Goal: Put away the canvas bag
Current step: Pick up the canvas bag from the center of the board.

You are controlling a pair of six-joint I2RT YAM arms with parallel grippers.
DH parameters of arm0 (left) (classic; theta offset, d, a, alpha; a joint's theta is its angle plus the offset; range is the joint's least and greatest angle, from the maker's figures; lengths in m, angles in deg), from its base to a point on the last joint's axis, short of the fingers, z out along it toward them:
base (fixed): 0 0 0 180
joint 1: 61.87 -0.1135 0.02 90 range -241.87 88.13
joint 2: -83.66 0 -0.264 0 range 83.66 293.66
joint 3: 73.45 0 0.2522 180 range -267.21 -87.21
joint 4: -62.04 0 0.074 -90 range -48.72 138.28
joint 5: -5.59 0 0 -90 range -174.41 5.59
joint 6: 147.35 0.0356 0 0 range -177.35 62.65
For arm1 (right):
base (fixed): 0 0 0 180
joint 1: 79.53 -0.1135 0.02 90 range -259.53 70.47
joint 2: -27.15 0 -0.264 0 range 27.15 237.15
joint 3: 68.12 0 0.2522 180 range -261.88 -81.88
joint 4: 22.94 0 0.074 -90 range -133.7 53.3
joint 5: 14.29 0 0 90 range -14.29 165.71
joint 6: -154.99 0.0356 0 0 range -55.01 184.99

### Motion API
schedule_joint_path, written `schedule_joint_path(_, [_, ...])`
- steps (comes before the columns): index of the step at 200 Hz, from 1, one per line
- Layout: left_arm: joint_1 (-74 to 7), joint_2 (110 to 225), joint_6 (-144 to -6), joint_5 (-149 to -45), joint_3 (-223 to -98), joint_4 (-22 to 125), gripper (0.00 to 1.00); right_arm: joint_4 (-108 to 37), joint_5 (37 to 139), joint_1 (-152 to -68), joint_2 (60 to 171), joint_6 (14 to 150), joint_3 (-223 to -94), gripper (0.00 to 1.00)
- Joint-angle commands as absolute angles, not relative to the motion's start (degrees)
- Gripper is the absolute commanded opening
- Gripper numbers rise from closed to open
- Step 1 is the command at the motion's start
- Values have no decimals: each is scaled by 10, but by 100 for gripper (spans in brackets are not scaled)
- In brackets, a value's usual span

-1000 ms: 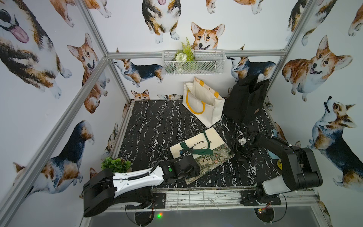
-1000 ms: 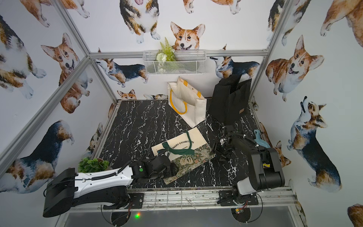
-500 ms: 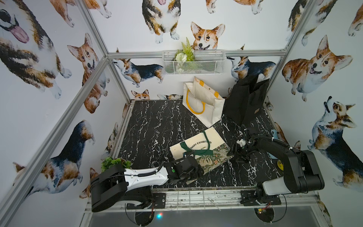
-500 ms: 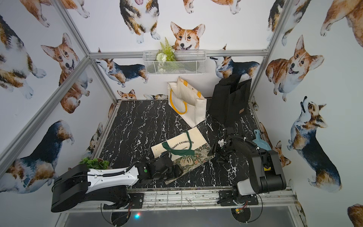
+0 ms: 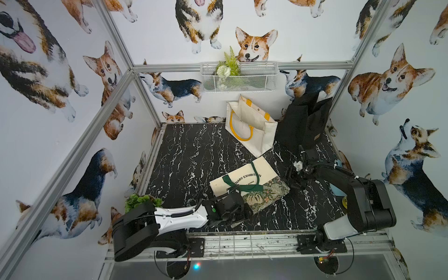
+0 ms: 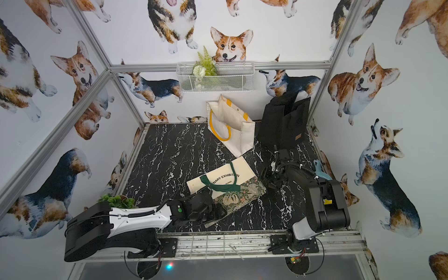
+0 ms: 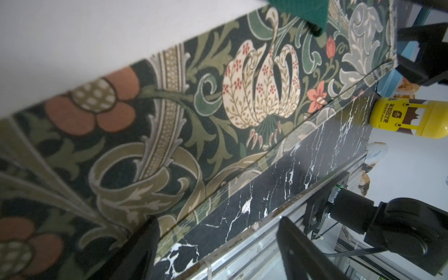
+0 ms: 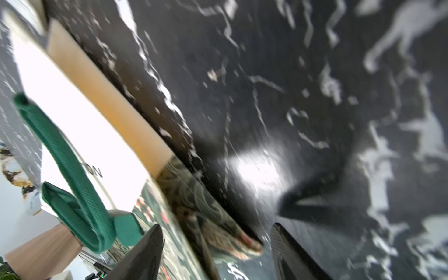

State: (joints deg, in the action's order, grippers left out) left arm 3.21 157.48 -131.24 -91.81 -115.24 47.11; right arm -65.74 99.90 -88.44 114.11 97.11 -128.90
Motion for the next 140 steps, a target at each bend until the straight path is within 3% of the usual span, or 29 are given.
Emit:
schedule_joint_path(1, [30, 1589, -1310, -933, -1156, 456, 80, -621, 1026, -884, 1158, 959, -1303, 71])
schedule_joint_path(66, [30, 1597, -1311, -938, -1153, 466, 78, -589, 1087, -885, 1162, 970, -1248, 71])
schedule_joint_path(140, [29, 1591, -1324, -934, -1137, 478, 77, -540, 1160, -904, 1037, 1055, -1172, 70])
